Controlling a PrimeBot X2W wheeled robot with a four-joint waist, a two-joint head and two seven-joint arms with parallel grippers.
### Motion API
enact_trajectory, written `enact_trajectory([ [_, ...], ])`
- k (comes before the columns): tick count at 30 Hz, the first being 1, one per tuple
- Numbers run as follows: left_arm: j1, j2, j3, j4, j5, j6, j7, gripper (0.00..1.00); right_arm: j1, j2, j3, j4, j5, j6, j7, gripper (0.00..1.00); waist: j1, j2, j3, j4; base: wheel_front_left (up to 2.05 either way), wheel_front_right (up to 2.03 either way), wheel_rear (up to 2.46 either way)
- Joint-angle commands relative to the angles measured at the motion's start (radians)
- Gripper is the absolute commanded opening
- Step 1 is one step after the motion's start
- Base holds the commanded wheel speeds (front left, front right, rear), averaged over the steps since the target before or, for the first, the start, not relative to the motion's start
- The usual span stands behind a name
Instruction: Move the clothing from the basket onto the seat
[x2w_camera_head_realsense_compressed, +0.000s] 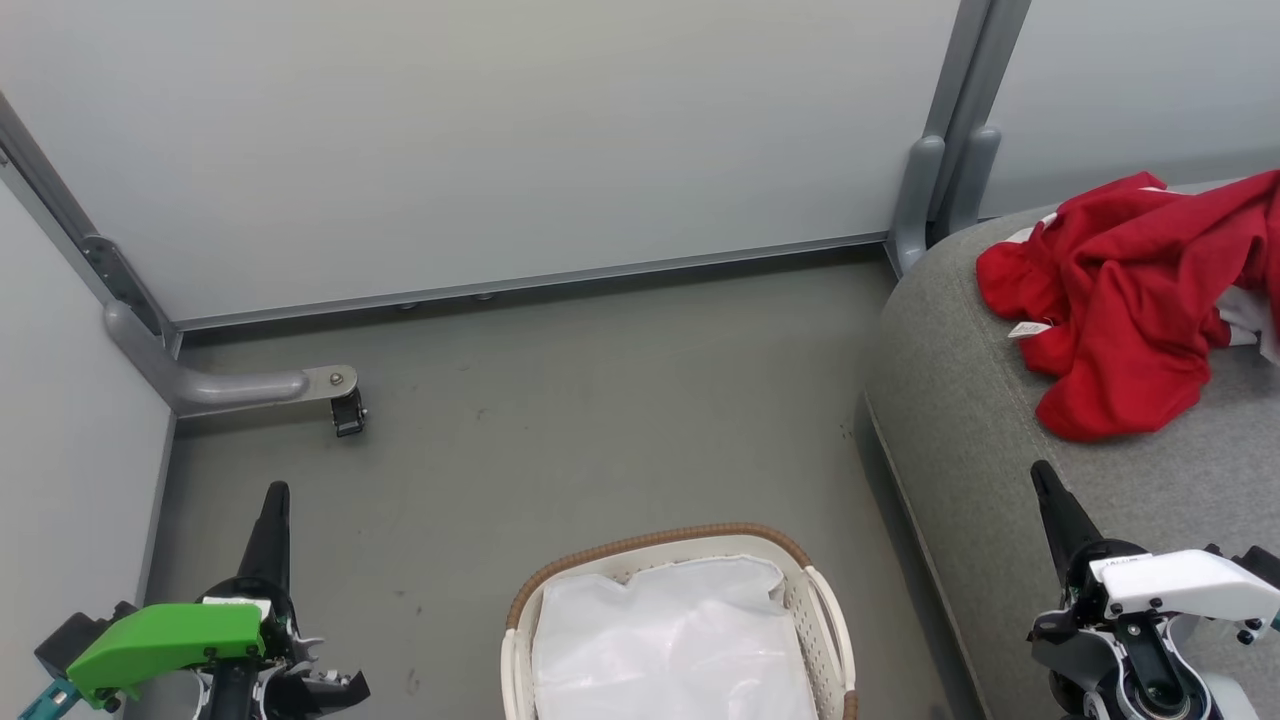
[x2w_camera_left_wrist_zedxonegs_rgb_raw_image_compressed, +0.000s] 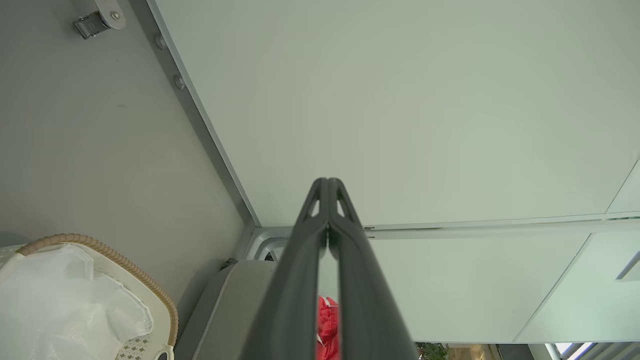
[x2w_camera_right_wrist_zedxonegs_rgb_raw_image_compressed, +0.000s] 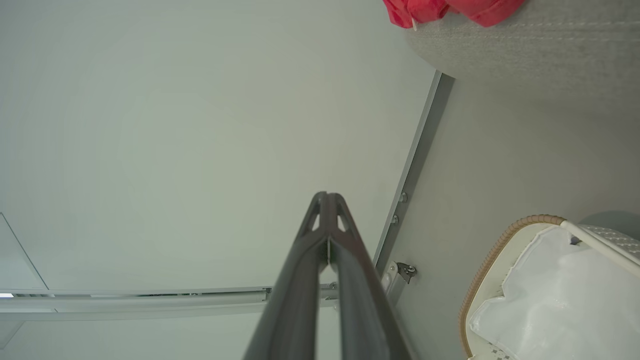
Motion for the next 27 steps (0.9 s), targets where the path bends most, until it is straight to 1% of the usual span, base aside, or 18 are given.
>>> enact_trajectory([
  [1,-0.023,0.005,0.006,-0.007,-0.020,-0.005,0.005,0.00,-0.007,-0.006,-0.006,-0.007,0.022,0.000,0.007,0.00,-0.0001,0.0091,0.000,0.000,0.00,0.00,0.00],
  [16,-0.031,0.005,0.022,-0.008,-0.112,-0.010,0.032,0.00,-0.006,-0.007,-0.020,-0.015,0.122,0.000,0.033,0.00,-0.0001,0.0103,-0.003,-0.005,0.00,0.00,0.00],
  [27,-0.029,0.004,0.022,-0.008,-0.111,-0.010,0.034,0.00,-0.004,-0.007,-0.020,-0.015,0.123,0.000,0.034,0.00,-0.0001,0.0104,-0.003,-0.005,0.00,0.00,0.00],
])
